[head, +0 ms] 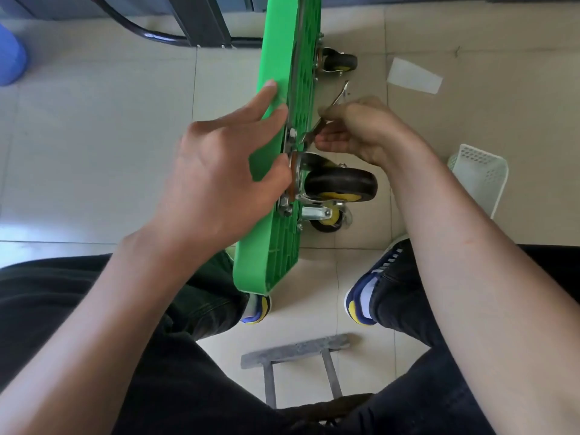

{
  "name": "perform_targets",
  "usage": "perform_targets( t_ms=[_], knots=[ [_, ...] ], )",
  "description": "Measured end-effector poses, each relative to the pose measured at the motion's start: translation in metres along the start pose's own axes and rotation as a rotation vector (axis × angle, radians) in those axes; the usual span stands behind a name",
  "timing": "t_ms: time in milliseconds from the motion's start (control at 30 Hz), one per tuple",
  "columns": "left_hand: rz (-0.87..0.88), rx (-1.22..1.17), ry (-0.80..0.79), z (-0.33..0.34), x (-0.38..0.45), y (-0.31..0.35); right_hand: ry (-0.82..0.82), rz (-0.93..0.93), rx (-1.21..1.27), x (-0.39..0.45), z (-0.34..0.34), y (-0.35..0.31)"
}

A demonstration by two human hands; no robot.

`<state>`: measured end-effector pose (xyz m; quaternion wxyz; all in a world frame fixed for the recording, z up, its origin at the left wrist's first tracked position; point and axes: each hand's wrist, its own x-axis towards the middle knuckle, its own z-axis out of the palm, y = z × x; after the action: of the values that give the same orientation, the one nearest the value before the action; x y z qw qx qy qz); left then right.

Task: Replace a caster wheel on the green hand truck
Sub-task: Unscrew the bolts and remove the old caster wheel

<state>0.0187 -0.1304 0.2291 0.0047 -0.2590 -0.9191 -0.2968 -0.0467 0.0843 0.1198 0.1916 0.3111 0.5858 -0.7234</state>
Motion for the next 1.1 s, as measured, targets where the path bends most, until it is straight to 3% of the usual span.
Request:
perform_targets(
  t_ms=[433, 733, 1100],
  knots=[
    [0.026, 0.038, 0.019, 0.007, -0.003, -0.002, -0.154, 0.116, -0.017, 0.003, 0.009, -0.001],
    [0.032, 0.012, -0.012, 0.005, -0.003, -0.001, -0.125, 0.037, -0.194, -0.007, 0.021, -0.010],
    [0.033, -0.048, -0.003, 0.006, -0.003, -0.002, -0.034, -0.068, -0.230, -0.003, 0.028, -0.001]
  ],
)
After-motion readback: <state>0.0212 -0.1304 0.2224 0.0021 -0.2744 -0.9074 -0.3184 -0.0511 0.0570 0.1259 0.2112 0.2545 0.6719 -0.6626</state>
